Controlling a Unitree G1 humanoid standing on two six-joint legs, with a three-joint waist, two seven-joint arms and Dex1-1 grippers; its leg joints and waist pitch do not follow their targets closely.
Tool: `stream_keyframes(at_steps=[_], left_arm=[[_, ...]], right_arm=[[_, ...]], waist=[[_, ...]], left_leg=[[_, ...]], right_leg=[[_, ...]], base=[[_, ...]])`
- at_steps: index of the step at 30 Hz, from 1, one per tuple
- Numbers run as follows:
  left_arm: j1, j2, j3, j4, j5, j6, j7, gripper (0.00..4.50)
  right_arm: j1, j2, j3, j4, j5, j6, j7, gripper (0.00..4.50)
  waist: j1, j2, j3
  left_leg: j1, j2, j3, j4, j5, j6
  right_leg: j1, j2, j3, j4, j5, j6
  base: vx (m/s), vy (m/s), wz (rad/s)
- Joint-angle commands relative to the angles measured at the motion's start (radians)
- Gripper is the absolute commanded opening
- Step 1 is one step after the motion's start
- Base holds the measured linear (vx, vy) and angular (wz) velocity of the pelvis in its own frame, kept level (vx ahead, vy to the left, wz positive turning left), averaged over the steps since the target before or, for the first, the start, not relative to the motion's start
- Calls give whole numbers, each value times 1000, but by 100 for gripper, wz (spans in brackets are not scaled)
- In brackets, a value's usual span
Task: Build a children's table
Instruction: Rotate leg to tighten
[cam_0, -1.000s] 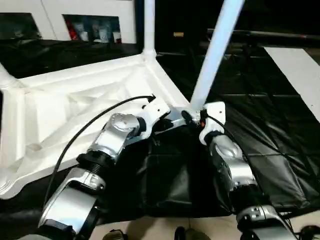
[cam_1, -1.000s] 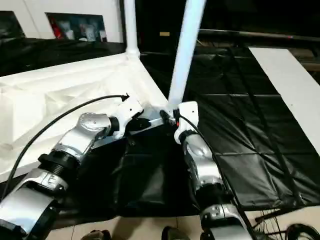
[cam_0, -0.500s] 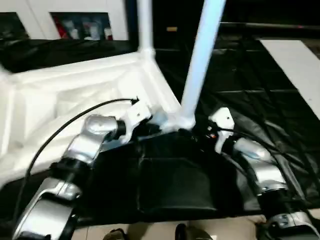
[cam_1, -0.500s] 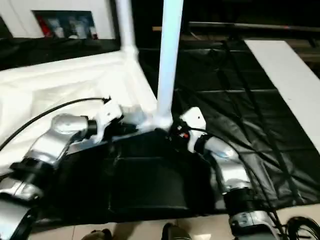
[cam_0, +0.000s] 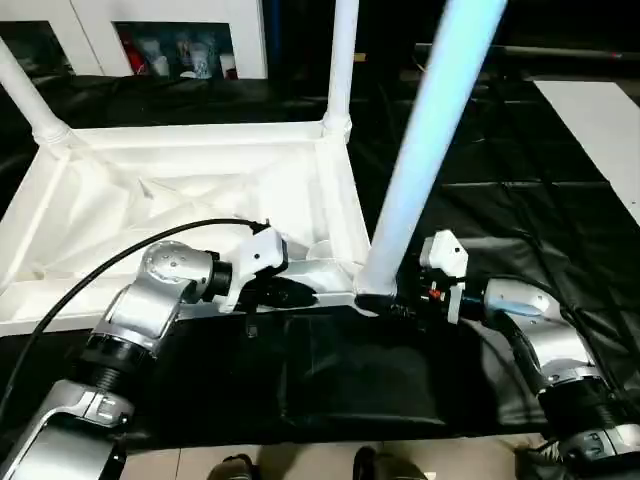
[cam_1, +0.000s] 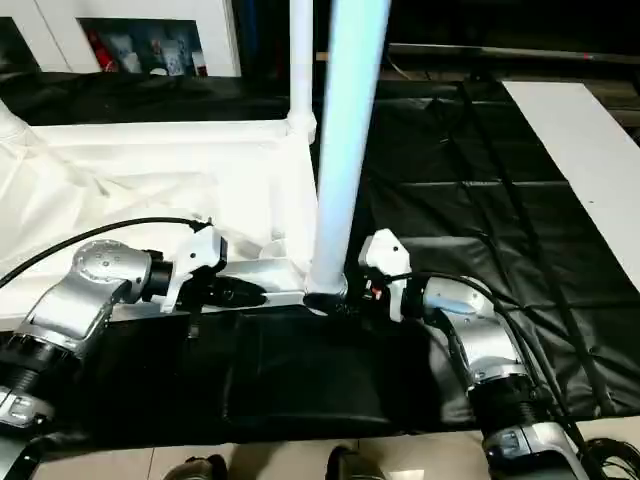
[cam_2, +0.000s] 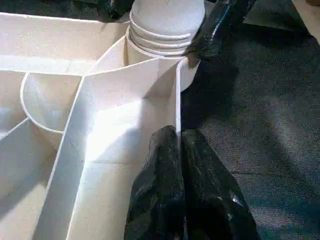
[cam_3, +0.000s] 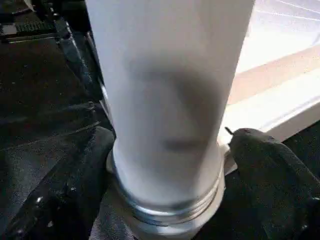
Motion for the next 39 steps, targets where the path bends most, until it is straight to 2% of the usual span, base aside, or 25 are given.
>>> stream_keyframes(at_steps=[1,3,7,14,19,22,23,24,25,26,28,29,30,31,33,36,39], left_arm=[[37,-10,-44,8,-27,10,-50,0],[37,-11,-42,7,-25,10,-50,0],[34,-13,-40,7,-24,12,-49,0],[36,-11,-43,5,-24,16,-49,0],[38,-9,-45,4,-21,17,-49,0],[28,-23,-42,31,10,10,10,0],[24,-29,-41,41,20,9,32,0],[18,-37,-39,57,32,7,60,0],[5,-56,-32,85,46,10,110,0],[-8,-77,-27,113,60,14,161,0],[-35,-116,-23,165,92,30,262,0],[-37,-119,-22,167,93,31,267,0],[-61,-155,-14,205,107,66,347,0],[-77,-177,-7,229,116,76,397,0],[-105,-216,6,274,123,94,476,0],[-152,-273,6,349,148,93,581,0],[-194,-330,1,413,174,91,671,0]], right_arm=[[-1,-6,2,-5,7,2,17,377],[-3,-6,3,-4,8,3,20,377],[-11,-3,0,9,13,3,28,335],[-4,2,1,6,14,-2,30,281],[3,6,4,4,11,-8,29,271],[5,25,-2,33,-16,-29,-37,269],[5,31,-4,43,-26,-37,-60,269],[4,43,-10,55,-34,-41,-94,269],[0,65,-19,79,-53,-36,-165,269],[-2,89,-27,104,-70,-28,-239,269],[-7,137,-39,148,-107,-12,-384,269],[-8,139,-39,150,-109,-11,-391,269],[-22,181,-56,182,-125,18,-512,269],[-30,208,-69,196,-122,36,-570,268],[-49,258,-97,221,-114,75,-682,267],[-93,334,-121,277,-116,88,-827,267],[-148,419,-139,345,-109,90,-933,267]], waist=[[-2,-10,-57],[-2,-10,-58],[-2,-11,-60],[-2,-11,-62],[-1,-10,-64],[-2,-11,-64],[-2,-10,-63],[-3,-10,-60],[-4,-13,-60],[-4,-13,-56],[-6,-12,-56],[-5,-10,-54],[-8,-15,-56],[-9,-12,-54],[-9,-12,-53],[-7,-14,-55],[-7,-16,-57]], left_leg=[[3,12,11,-50,-123,102],[3,12,12,-49,-109,107],[4,11,13,-46,-102,118],[5,11,12,-45,-100,118],[4,10,12,-43,-86,125],[3,10,13,-43,-84,124],[3,10,12,-44,-93,120],[4,11,12,-46,-124,105],[4,11,11,-48,-147,89],[5,9,10,-51,-168,69],[5,10,5,-55,-193,39],[5,11,4,-57,-207,34],[5,9,5,-56,-219,28],[7,8,4,-59,-233,21],[9,6,2,-60,-249,10],[10,4,4,-59,-262,13],[9,2,3,-59,-268,11]], right_leg=[[63,-50,32,-59,-118,-250],[64,-50,32,-56,-95,-256],[65,-48,31,-52,-60,-269],[66,-48,31,-51,-60,-270],[68,-48,30,-47,-36,-276],[67,-49,30,-48,-38,-278],[66,-48,29,-50,-57,-275],[64,-50,29,-57,-116,-264],[65,-52,30,-61,-171,-250],[59,-50,30,-70,-236,-228],[58,-54,30,-75,-318,-198],[56,-54,30,-77,-337,-189],[54,-51,31,-78,-352,-176],[49,-51,32,-81,-372,-168],[48,-51,31,-85,-404,-155],[42,-51,34,-88,-391,-136],[43,-49,32,-88,-380,-128]], base=[[0,0,0],[0,0,0],[0,0,0],[0,0,0],[0,0,0],[0,0,0],[0,0,0],[0,0,0],[0,0,0],[0,0,0],[0,0,0],[0,0,0],[0,0,0],[0,0,0],[0,0,0],[0,0,0],[0,0,0]])
